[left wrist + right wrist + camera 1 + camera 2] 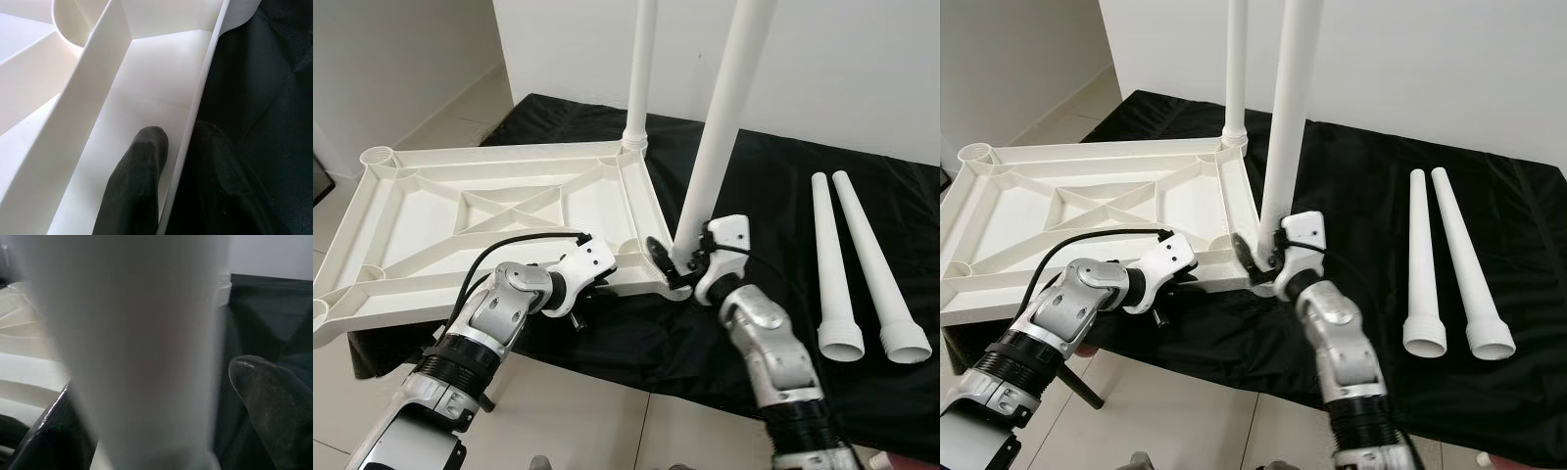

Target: Building children table

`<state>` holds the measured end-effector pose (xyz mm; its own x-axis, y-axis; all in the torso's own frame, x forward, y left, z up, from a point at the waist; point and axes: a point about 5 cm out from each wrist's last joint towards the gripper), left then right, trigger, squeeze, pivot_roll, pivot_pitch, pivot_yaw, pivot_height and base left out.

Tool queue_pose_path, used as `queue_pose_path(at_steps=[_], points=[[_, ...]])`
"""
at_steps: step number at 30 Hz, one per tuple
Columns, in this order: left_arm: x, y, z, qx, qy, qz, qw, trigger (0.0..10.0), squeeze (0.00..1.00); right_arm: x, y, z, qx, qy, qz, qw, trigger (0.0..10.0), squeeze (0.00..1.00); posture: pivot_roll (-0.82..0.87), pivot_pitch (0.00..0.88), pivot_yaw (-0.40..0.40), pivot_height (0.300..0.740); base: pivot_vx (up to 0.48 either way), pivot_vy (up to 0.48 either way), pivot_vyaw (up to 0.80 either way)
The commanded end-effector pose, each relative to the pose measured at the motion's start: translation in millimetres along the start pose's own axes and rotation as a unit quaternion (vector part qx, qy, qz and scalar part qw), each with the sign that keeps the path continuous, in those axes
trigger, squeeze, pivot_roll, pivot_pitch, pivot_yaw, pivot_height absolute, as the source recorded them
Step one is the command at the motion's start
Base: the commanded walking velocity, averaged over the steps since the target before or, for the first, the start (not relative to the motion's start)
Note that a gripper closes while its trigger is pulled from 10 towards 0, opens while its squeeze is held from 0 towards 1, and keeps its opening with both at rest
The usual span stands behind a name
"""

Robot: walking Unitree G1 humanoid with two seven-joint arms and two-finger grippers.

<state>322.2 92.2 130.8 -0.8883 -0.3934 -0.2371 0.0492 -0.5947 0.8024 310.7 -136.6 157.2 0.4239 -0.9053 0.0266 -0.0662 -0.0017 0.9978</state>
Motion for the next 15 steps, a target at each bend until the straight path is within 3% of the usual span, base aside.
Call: queue_pose_path(at_steps=[1, 2, 5, 6, 8, 9, 11, 14, 15], points=[[0.1, 1, -2.5, -0.002, 0.012, -0.006, 1.000, 10.0, 0.00, 6.0, 1, -1.9, 0.007, 0.020, -0.003, 1.000, 10.0, 1.00, -0.05, 0.001, -0.015, 0.740, 0.000, 0.000, 0.00], [0.4, 1, -2.5, -0.002, 0.011, -0.007, 1.000, 10.0, 0.00, 17.9, 5, -4.2, 0.015, 0.043, -0.009, 0.999, 10.0, 1.00, -0.05, 0.000, -0.014, 0.740, 0.000, 0.000, 0.00], [0.6, 1, -2.6, -0.002, 0.011, -0.007, 1.000, 10.0, 0.00, 22.7, 5, -5.6, 0.007, 0.055, -0.001, 0.998, 10.0, 1.00, -0.05, 0.000, -0.014, 0.740, 0.000, 0.000, 0.00], [0.6, 1, -2.6, -0.002, 0.011, -0.007, 1.000, 10.0, 0.00, 25.3, 5, -6.2, 0.007, 0.072, 0.013, 0.997, 10.0, 0.92, -0.05, 0.000, -0.014, 0.740, 0.000, 0.000, 0.00], [0.5, 1, -2.6, -0.002, 0.011, -0.007, 1.000, 10.0, 0.00, 27.0, 5, -6.5, 0.007, 0.086, 0.023, 0.996, 10.0, 0.92, -0.05, 0.000, -0.014, 0.740, 0.000, 0.000, 0.00], [0.5, 1, -2.8, -0.002, 0.011, -0.007, 1.000, 10.0, 0.00, 28.6, 5, -7.2, 0.007, 0.110, 0.016, 0.994, 10.0, 0.00, -0.05, 0.000, -0.013, 0.740, 0.000, 0.000, 0.00], [0.4, 2, -3.0, -0.001, 0.011, -0.007, 1.000, 10.0, 0.00, 27.8, 7, -7.6, 0.017, 0.158, 0.005, 0.987, 10.0, 0.00, -0.05, 0.000, -0.011, 0.740, 0.000, 0.000, 0.00], [0.6, 2, -3.2, -0.001, 0.010, -0.008, 1.000, 10.0, 0.00, 28.4, 7, -8.9, 0.016, 0.176, -0.003, 0.984, 10.0, 0.00, -0.05, 0.000, -0.010, 0.740, 0.000, 0.000, 0.00], [0.6, 2, -3.3, -0.001, 0.010, -0.008, 1.000, 10.0, 0.00, 29.2, 8, -10.5, 0.014, 0.215, -0.016, 0.976, 10.0, 0.00, -0.04, 0.000, -0.006, 0.740, 0.000, 0.000, 0.00]])
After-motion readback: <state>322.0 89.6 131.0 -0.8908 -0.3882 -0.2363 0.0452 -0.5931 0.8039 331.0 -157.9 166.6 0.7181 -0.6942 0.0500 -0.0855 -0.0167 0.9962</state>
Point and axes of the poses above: a point about 5 cm out from each wrist's last joint towards the gripper, its own z axis pointing back from the gripper into the wrist, its own y axis along the axis of the wrist's last joint, x = y × z, and after that the axes turned 1 degree about -z, right-handed
